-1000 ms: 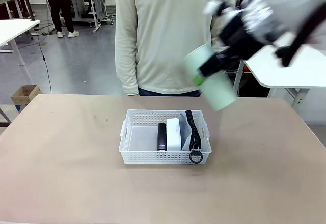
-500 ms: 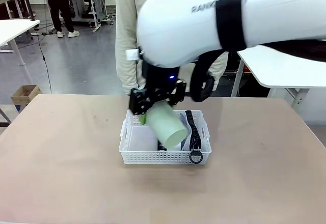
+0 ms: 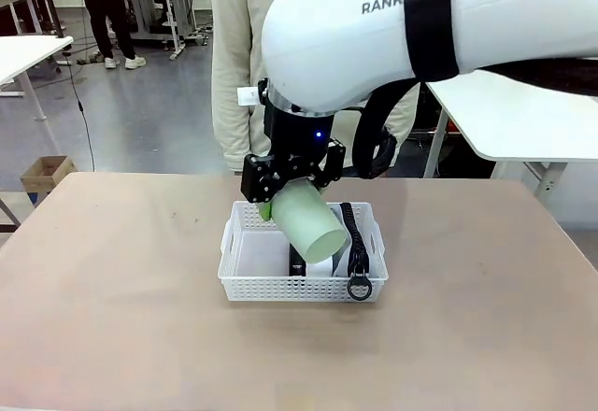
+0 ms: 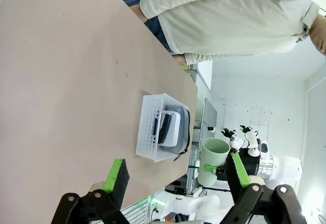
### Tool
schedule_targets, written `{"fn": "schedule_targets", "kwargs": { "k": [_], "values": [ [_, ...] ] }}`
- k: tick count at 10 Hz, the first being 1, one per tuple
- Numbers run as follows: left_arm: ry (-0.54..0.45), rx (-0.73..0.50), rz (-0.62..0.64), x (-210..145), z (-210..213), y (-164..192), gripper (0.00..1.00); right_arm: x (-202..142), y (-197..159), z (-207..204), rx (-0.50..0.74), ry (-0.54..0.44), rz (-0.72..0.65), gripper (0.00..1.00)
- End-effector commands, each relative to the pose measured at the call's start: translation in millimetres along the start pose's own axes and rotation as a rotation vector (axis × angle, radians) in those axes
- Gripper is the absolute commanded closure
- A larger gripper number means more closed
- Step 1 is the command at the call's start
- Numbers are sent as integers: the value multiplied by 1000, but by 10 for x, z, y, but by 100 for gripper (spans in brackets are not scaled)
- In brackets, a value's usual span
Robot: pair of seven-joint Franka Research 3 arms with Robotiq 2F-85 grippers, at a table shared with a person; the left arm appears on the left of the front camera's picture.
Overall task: Efficiently arrange items inside the basket to fit them all.
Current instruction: Pick up the Reusable plastic cup and place it inside the Organizing basket.
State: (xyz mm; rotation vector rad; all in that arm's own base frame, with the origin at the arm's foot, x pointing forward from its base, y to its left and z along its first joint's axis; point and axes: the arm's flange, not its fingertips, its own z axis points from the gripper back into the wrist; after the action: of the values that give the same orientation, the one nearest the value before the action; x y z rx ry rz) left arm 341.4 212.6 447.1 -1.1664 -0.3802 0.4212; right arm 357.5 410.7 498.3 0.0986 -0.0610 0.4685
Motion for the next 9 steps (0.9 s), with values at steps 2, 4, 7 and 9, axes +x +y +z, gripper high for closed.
{"fn": "schedule_targets", "kwargs": {
  "k": [2,4,7,9],
  "values": [
    [8,4,3,-29,9,-24,0,204,342,-288,-10,-61,-198,13],
    [8,4,3,-29,9,-24,0,361,513,-466,-36,-32,-392,13],
    [8,4,3,-29,9,-24,0,510,578,-527,-112,-54,-548,13],
    [8,4,3,-29,9,-24,0,726,450,-643,-134,-33,-607,13]
  ]
}}
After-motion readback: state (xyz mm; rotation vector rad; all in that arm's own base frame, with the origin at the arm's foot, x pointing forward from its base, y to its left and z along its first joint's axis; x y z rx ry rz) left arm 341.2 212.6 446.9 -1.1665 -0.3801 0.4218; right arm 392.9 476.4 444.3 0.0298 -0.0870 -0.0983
